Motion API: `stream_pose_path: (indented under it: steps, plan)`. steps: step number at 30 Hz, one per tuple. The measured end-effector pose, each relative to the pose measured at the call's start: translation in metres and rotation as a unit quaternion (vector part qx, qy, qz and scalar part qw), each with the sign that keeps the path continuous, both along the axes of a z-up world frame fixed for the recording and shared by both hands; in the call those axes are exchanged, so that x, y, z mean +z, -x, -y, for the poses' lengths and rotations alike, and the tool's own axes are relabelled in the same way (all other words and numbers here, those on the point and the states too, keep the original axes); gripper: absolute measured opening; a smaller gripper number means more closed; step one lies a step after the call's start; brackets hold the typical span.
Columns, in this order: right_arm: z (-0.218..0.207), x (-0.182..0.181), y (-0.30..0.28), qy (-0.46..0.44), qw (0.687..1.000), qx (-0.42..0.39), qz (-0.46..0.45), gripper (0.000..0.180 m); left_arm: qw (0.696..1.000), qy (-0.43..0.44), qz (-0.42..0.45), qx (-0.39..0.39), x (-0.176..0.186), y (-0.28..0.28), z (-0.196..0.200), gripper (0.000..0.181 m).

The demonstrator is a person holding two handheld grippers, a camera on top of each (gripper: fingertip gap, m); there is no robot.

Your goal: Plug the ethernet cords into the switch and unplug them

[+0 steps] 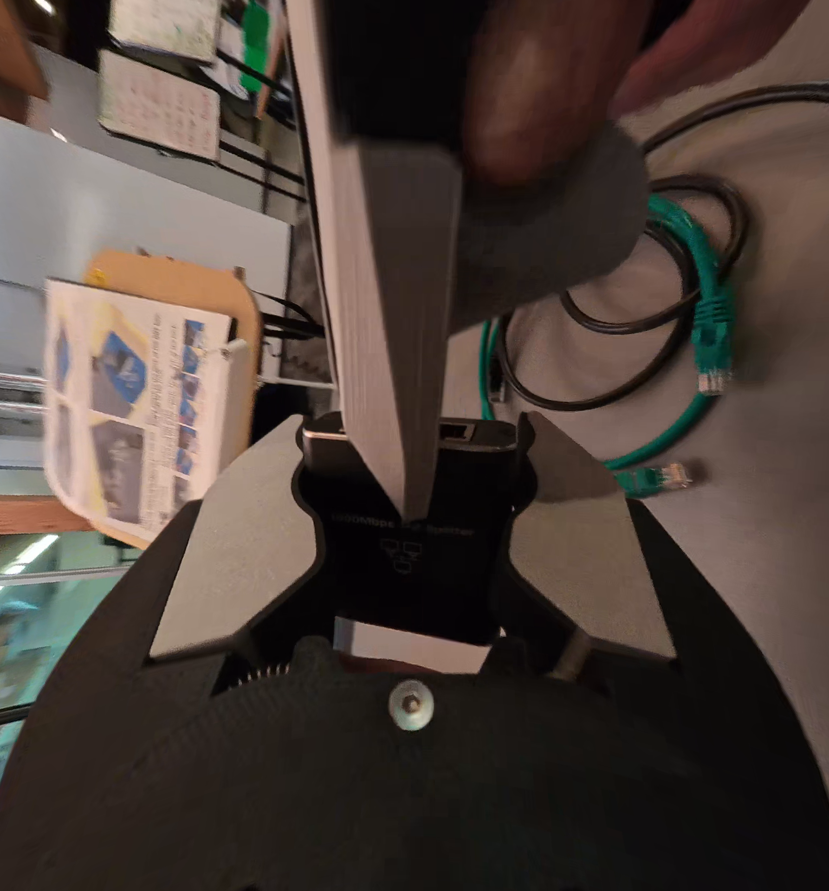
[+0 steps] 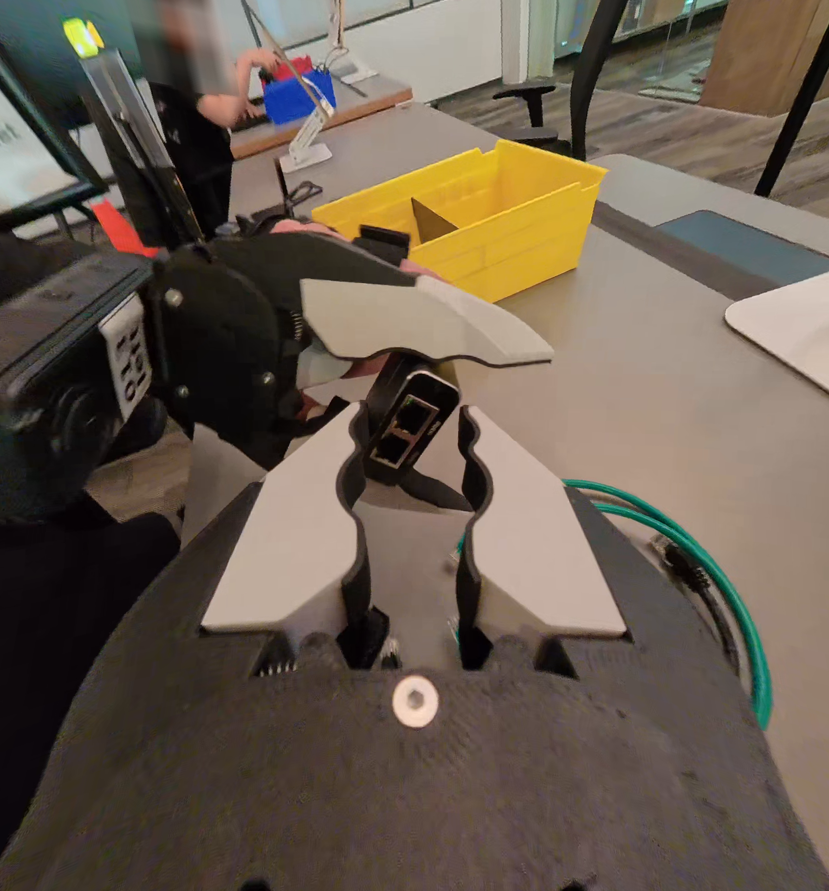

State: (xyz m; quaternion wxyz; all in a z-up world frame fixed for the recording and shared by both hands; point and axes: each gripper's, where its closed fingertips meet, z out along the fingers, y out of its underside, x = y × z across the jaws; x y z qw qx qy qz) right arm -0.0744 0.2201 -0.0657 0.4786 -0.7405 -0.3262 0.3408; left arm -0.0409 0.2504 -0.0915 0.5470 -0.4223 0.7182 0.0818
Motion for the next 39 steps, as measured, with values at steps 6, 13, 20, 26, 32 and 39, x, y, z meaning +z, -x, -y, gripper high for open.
stream_pose_path:
  steps: [6, 13, 20, 26, 32, 39]
  plan:
    - [-0.001, 0.002, 0.004, 0.039, 0.997, 0.004, -0.064, 0.023, 0.997, -0.078, 0.027, -0.006, 0.014, -0.010, 0.003, 0.076]
    - [-0.013, 0.045, -0.075, -0.044, 0.998, -0.038, 0.024, 0.022, 0.997, -0.034, 0.068, 0.020, 0.029, 0.002, 0.002, 0.110]
    - [-0.072, 0.061, -0.282, 0.015, 0.966, -0.186, 0.177, 0.022, 0.995, 0.048, 0.069, 0.044, -0.010, 0.032, -0.002, 0.016]
    - [-0.092, -0.035, -0.377, 0.198, 0.922, -0.229, 0.242, 0.022, 0.989, 0.111, 0.051, 0.082, -0.045, 0.039, -0.006, 0.027]
    - [-0.099, -0.101, -0.388, 0.309, 0.906, -0.221, 0.188, 0.022, 0.986, 0.132, 0.045, 0.096, -0.058, 0.046, -0.012, 0.033]
    - [-0.099, -0.123, -0.404, 0.353, 0.875, -0.232, 0.236, 0.033, 0.982, 0.150, 0.047, 0.100, -0.067, 0.046, -0.015, 0.038]
